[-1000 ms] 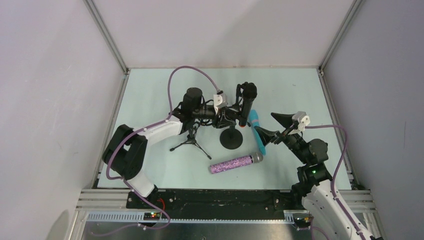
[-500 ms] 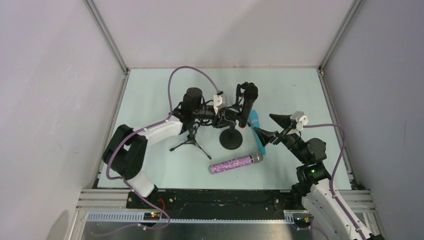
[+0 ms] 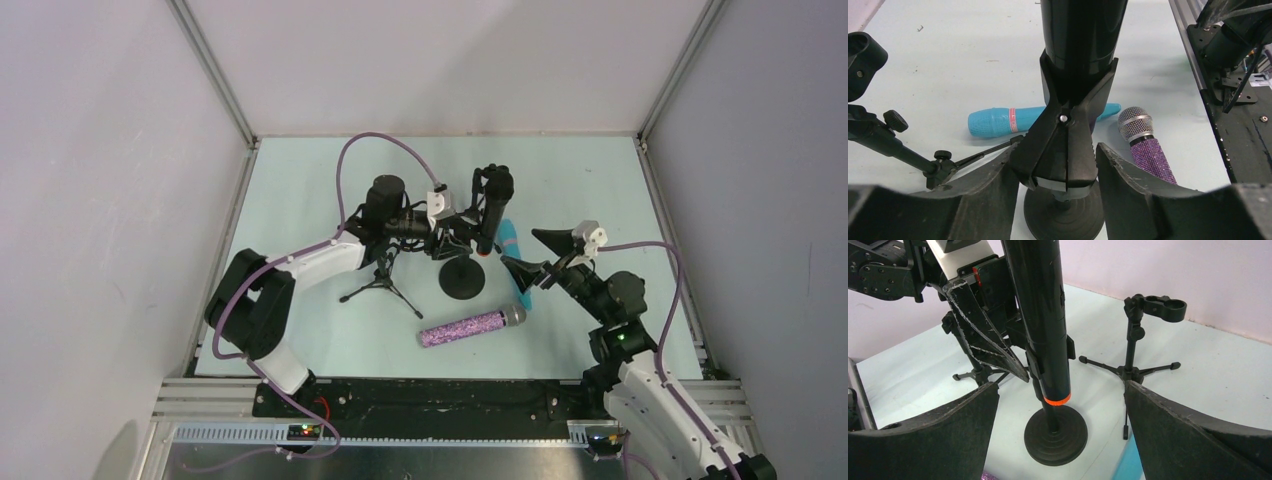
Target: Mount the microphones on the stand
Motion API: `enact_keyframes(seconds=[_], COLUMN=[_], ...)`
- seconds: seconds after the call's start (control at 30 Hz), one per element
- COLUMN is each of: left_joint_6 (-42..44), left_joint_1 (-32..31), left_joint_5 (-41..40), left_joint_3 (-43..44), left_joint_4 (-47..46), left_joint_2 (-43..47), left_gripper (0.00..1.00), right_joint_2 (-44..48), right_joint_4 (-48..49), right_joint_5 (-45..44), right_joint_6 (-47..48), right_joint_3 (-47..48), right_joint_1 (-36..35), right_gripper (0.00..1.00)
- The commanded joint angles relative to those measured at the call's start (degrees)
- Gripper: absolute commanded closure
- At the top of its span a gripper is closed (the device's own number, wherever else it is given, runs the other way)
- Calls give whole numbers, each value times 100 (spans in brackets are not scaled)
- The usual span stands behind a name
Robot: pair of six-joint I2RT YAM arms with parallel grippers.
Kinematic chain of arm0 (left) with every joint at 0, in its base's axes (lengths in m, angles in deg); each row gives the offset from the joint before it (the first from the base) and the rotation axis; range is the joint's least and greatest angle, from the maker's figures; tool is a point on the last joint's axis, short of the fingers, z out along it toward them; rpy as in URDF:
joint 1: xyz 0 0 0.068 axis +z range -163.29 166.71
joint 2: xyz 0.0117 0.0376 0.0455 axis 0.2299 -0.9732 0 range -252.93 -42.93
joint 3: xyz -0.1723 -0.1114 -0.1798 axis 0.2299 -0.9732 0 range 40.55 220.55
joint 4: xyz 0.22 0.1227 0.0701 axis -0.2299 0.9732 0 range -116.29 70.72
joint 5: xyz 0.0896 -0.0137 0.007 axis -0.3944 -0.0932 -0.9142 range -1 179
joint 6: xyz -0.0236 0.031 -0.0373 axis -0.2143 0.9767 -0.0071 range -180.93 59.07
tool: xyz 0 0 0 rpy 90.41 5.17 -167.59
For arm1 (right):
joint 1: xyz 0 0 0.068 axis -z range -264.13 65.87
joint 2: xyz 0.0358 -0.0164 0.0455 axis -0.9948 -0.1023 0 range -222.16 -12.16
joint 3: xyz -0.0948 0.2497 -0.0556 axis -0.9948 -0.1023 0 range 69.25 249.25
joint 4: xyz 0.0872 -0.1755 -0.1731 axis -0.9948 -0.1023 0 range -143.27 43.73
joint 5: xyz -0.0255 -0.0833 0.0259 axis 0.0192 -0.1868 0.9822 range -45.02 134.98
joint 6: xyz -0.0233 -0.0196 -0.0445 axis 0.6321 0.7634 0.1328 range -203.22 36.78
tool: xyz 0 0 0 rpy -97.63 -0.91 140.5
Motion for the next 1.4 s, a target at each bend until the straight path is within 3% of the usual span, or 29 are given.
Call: enact_keyframes(seconds=[0.0,0.4,0.7,0.97,1.37], left_joint_6=[309,760,1241,1560,1719], left_joint_1=[-49,-48,38,255,675], left_joint_5=[35,-411,-1275,-1402,-2149], left_joint_3=[0,-213,-564,-577,-211], left_joint_4=[-249,-248,38,740,1193], left_joint_2=[205,512,1349,1942,2373], left_gripper=[38,27,5,2,1], right_joint_2=[-97,-559,-1141,-1820,-4241], right_joint_4=[378,542,727,1994,4627], right_joint_5=[-61,-201,-432,-1289,-3432], right_joint_6=[122,369,899,1281,1902], right_joint_3=[17,18,-193,-669,-532], right_joint_1=[-144,-438,-862,-1408,-2719], right_gripper=[0,1,1,2,1])
